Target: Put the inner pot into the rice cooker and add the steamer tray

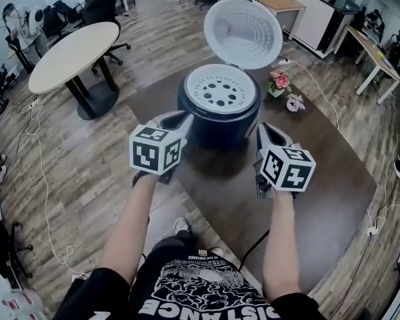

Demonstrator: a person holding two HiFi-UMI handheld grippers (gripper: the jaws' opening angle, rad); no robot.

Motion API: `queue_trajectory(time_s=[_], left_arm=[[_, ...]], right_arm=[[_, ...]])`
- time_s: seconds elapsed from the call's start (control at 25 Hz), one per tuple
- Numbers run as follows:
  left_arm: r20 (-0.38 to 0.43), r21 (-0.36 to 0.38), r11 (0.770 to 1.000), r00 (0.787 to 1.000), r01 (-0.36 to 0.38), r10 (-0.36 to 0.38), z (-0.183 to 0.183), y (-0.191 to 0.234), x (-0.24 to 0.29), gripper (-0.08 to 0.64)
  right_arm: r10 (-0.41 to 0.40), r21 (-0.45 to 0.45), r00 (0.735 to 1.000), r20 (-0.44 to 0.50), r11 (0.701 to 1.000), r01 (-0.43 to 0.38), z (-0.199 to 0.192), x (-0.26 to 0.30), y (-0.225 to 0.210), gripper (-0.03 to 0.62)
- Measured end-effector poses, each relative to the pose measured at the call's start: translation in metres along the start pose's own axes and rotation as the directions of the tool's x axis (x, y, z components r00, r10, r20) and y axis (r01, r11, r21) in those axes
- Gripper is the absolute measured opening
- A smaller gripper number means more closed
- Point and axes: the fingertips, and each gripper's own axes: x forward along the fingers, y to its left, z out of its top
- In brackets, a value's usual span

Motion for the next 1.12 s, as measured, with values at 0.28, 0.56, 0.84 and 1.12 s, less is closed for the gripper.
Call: queue_trajectory(time_s=[0.28,0.56,0.84,1.12], left_arm=[[0.017,0.025,1.000,1.000,0.018,-0.018,-0.008,-0.024,-0.018,0.009],[0.032,0.024,0.999,0.999,-0.026,0.026,-0.019,-0.025,-0.039,0.005],[0.028,0.018,0.998,0.998,-0.052,0.051,-0.028,-0.027,-0.051,0.005],[0.028,0.007,0.998,0.998,-0.060,0.060,-0.021,-0.030,-0.049,0.005]], right_arm=[[0.061,-0.073,0.998,0.011,0.996,-0.060,-0.015,-0.022,0.011,-0.002],[0.068,-0.091,0.997,0.032,0.994,-0.065,-0.024,-0.042,0.009,-0.003],[0.069,-0.124,0.997,0.039,0.990,-0.064,-0.020,-0.055,0.008,-0.002],[0.069,-0.126,0.997,0.030,0.990,-0.065,-0.015,-0.057,0.001,-0.002]])
